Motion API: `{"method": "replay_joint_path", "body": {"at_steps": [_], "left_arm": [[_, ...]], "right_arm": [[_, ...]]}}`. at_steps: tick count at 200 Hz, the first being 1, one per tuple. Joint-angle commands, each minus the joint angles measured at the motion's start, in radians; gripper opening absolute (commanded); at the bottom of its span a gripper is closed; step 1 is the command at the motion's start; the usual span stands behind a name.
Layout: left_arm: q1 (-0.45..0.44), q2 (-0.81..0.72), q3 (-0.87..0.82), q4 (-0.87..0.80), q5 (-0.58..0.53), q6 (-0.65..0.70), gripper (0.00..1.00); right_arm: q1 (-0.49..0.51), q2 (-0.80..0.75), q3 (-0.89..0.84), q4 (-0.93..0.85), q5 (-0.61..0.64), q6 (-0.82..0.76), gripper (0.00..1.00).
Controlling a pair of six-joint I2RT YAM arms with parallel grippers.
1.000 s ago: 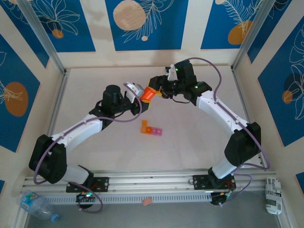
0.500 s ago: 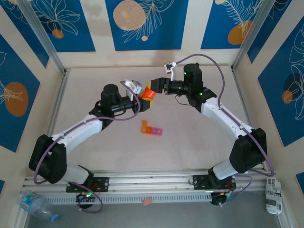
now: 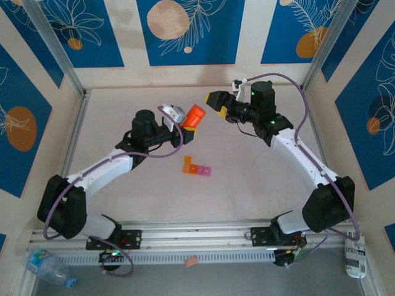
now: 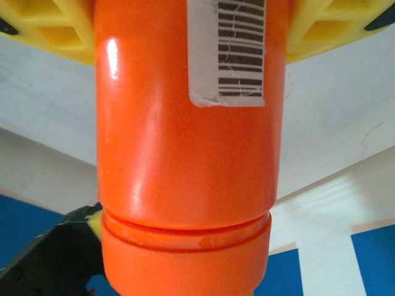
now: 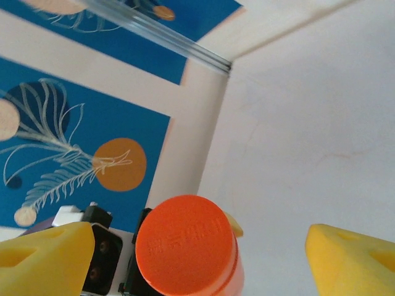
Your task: Sort the pills into containers
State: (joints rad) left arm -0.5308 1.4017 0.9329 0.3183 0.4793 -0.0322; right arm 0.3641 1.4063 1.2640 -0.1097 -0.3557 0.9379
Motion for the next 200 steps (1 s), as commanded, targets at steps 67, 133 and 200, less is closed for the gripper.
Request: {"method": "replay_joint_path", "body": {"at_steps": [67,133,200], "left_arm": [[-0.004,-0.014,0.008,-0.035,-0.045,0.077,0.00],[-0.009,-0.013,0.004,-0.027,-0.044,0.071,0.00],[-0.015,-0.007,0.002,-0.022,-0.045,0.069,0.00]], "right_arm": [[0.063,0.075,0.104,-0.117,0.048,0.107,0.90],[0.113,0.131,0.163,-0.150,0.059,0.112,0.90],[0.136,0.137,0.160,-0.154,0.054,0.089,0.74]]}}
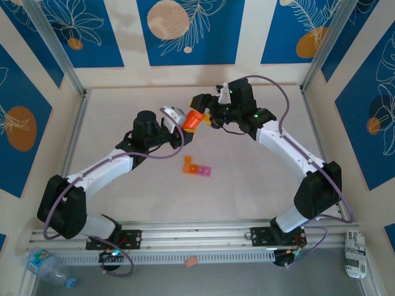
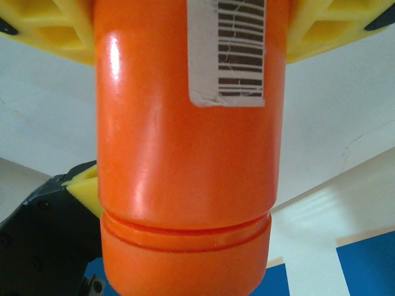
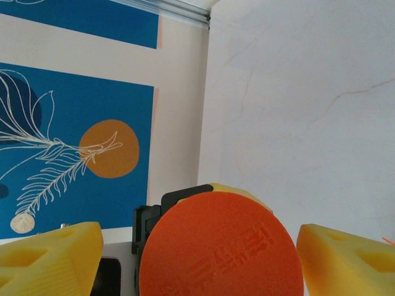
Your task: Sort the pills into containers
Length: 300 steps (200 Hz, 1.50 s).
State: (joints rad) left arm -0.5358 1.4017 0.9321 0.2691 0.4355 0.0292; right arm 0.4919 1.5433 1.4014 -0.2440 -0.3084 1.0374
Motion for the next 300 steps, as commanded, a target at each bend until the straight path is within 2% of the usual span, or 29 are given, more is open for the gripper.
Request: {"method": "replay_joint_path", "body": {"at_steps": [1,40,69,82,111,135,145,160,174,219,257,300], "left_arm": [[-0.010,-0.006,0.003,0.027,-0.001,0.008,0.00],[-0.013,-0.004,0.005,0.033,0.000,-0.001,0.00],[-0.012,-0.006,0.007,0.048,0.013,-0.023,0.00],[-0.010,-0.007,0.006,0.061,0.038,-0.038,0.00],[-0.003,-0.004,0.009,0.116,0.128,-0.115,0.00],[-0.001,-0.001,0.015,0.140,0.159,-0.154,0.00],[-0.002,-0.001,0.017,0.138,0.150,-0.152,0.00],[-0.001,-0.002,0.017,0.131,0.136,-0.141,0.00],[-0.001,-0.004,0.020,0.109,0.114,-0.121,0.00],[-0.004,-0.016,0.023,0.023,0.036,-0.032,0.00],[-0.005,-0.023,0.028,-0.024,0.002,0.021,0.00],[-0.008,-0.019,0.032,-0.045,-0.005,0.046,0.00]], "right_arm": [[0.007,0.000,0.023,-0.020,0.007,-0.012,0.73],[0.007,-0.003,0.021,-0.041,0.000,-0.062,0.46],[-0.008,-0.008,0.023,-0.010,-0.033,-0.150,0.39],[-0.027,-0.010,0.002,0.079,-0.115,-0.209,0.39],[-0.071,-0.031,-0.105,0.376,-0.369,-0.327,0.41],[-0.093,-0.037,-0.124,0.414,-0.414,-0.321,0.44],[-0.100,-0.036,-0.115,0.401,-0.416,-0.301,0.54],[-0.108,-0.048,-0.107,0.365,-0.382,-0.275,0.77],[-0.113,-0.065,-0.087,0.284,-0.308,-0.257,0.86],[-0.124,-0.082,-0.011,-0.009,-0.068,-0.130,0.89],[-0.113,-0.074,0.022,-0.082,-0.021,-0.037,0.89],[-0.074,-0.026,0.079,-0.135,0.000,-0.037,0.89]]}}
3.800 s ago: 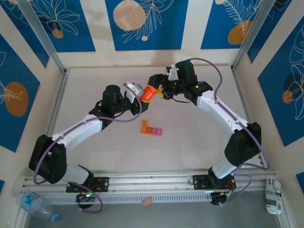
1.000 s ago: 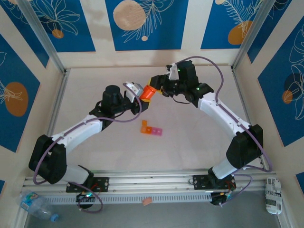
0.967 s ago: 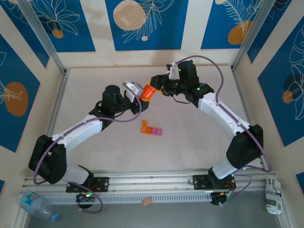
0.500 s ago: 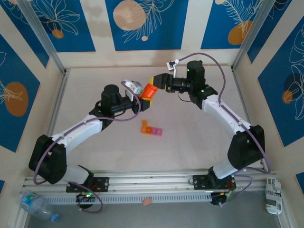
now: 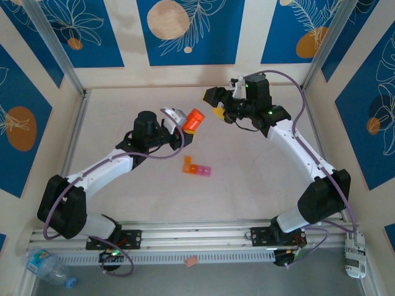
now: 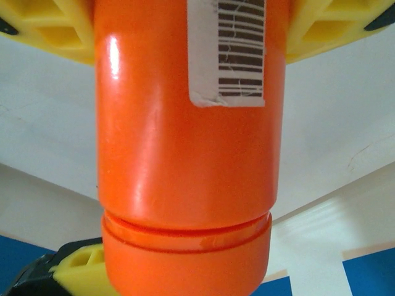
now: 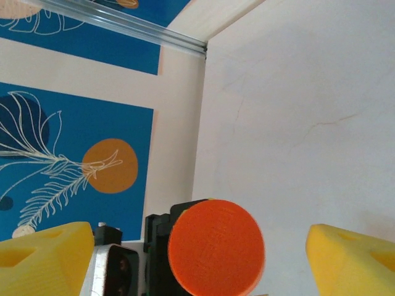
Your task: Sort the pills into containers
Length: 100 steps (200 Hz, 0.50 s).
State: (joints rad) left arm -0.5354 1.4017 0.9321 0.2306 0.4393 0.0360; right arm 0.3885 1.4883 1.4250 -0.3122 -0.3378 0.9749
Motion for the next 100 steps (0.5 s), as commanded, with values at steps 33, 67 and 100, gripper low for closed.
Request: {"method": "replay_joint_path", "body": {"at_steps": [33,67,100], "left_arm": [[-0.015,-0.012,0.038,-0.010,-0.010,0.042,0.00],[-0.020,-0.006,0.043,-0.011,-0.011,0.045,0.00],[-0.024,-0.004,0.042,-0.010,-0.013,0.045,0.00]], "right_arm": [[0.067,0.069,0.085,-0.090,0.037,0.020,0.88],[0.090,0.092,0.098,-0.117,0.052,0.008,0.88],[0.101,0.101,0.091,-0.116,0.048,0.000,0.82]]}}
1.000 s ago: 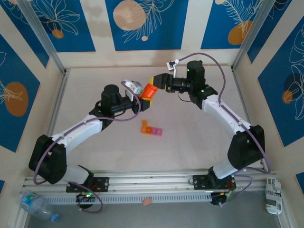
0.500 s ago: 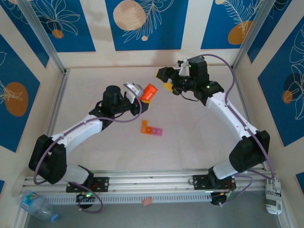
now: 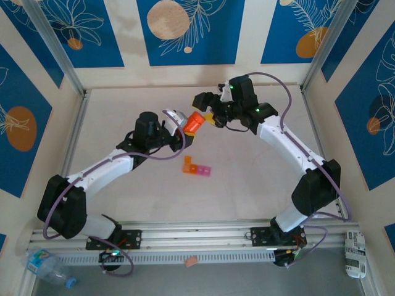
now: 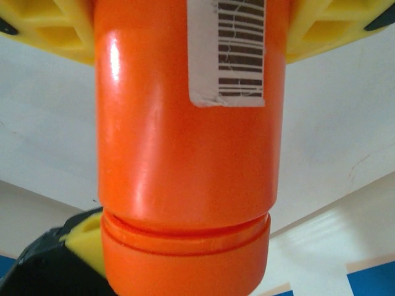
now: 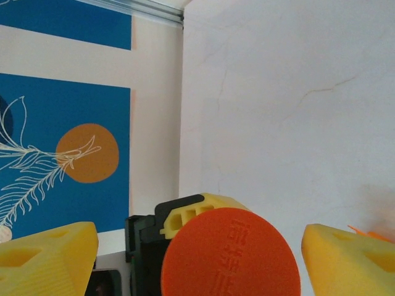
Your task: Sort the pills into containers
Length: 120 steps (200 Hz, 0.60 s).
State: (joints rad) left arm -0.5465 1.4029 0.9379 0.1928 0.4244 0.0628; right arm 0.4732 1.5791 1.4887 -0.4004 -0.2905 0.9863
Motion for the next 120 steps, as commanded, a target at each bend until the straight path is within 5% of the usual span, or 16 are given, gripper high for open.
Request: {"method": "replay_joint_path", "body": {"at_steps": [1,56,98,120], "left_arm": [[-0.012,-0.005,0.036,0.028,0.002,0.019,0.00],[-0.016,-0.003,0.039,0.030,0.000,0.019,0.00],[-0.017,-0.004,0.037,0.040,-0.003,0.010,0.00],[-0.016,-0.007,0.035,0.049,0.003,-0.005,0.00]], "right_arm": [[0.017,0.010,0.027,-0.028,-0.001,-0.011,0.82],[0.021,0.009,0.001,-0.015,-0.003,-0.017,0.73],[0.019,0.004,-0.003,-0.014,-0.013,-0.054,0.46],[0.013,-0.006,-0.021,0.018,-0.029,-0.096,0.40]]}}
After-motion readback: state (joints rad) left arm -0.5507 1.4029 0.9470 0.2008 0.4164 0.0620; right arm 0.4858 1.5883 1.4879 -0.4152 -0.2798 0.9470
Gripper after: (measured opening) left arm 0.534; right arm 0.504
